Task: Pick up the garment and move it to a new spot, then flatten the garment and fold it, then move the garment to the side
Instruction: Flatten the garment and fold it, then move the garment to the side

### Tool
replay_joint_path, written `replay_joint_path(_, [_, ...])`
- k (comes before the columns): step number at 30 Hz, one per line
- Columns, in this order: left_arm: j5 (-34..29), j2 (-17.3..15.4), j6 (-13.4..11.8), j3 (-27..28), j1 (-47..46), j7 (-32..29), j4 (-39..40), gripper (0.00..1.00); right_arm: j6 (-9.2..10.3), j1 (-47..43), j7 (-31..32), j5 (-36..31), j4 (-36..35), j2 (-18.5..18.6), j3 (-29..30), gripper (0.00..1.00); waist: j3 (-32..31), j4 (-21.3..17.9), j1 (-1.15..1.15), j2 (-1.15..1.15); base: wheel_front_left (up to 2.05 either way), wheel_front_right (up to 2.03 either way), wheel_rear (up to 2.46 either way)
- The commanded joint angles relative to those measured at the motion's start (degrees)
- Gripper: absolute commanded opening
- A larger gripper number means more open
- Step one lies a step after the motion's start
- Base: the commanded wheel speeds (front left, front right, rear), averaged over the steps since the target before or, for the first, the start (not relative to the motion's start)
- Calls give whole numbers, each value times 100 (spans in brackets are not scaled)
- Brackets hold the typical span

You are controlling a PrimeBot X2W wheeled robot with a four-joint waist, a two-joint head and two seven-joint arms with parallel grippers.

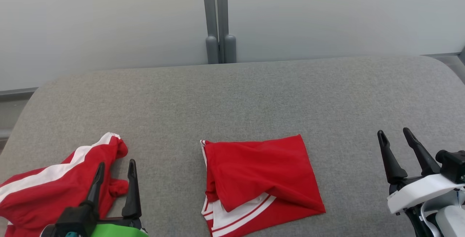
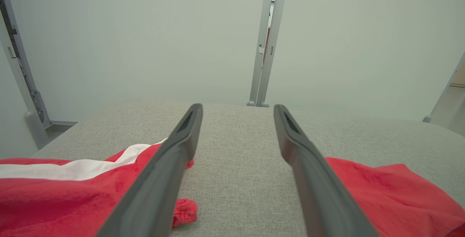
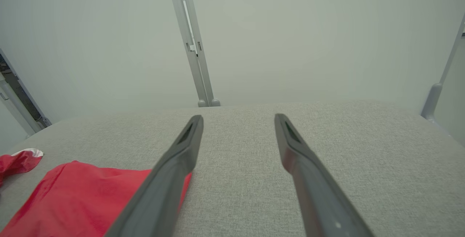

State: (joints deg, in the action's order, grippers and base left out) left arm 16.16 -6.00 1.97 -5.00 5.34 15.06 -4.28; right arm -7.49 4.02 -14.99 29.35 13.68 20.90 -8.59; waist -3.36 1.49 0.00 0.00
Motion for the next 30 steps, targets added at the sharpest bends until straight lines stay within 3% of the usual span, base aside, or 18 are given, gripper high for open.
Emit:
replay_joint_path(1, [-105, 35, 34, 63, 75, 14, 16, 100, 1, -44, -22, -41, 7, -16, 13, 100, -10, -110, 0, 0, 0, 0, 0])
replay_joint_path(11, [-334, 131, 194, 205, 44, 14, -15, 100, 1, 28, -23, 27, 186, -47, -202, 100, 0, -142, 0, 0, 0, 0, 0])
replay_joint_path(20, [-301, 222, 296, 235, -63, 14, -70, 100, 1, 877, 1012, 643, 1521, -242, -1061, 100, 23, 131, 0, 0, 0, 0, 0])
replay_joint_path(30, [-277, 252, 429, -26, -233, 14, -272, 100, 1, 1789, 1891, 1181, 2949, -701, -1452, 100, 111, 731, 0, 0, 0, 0, 0])
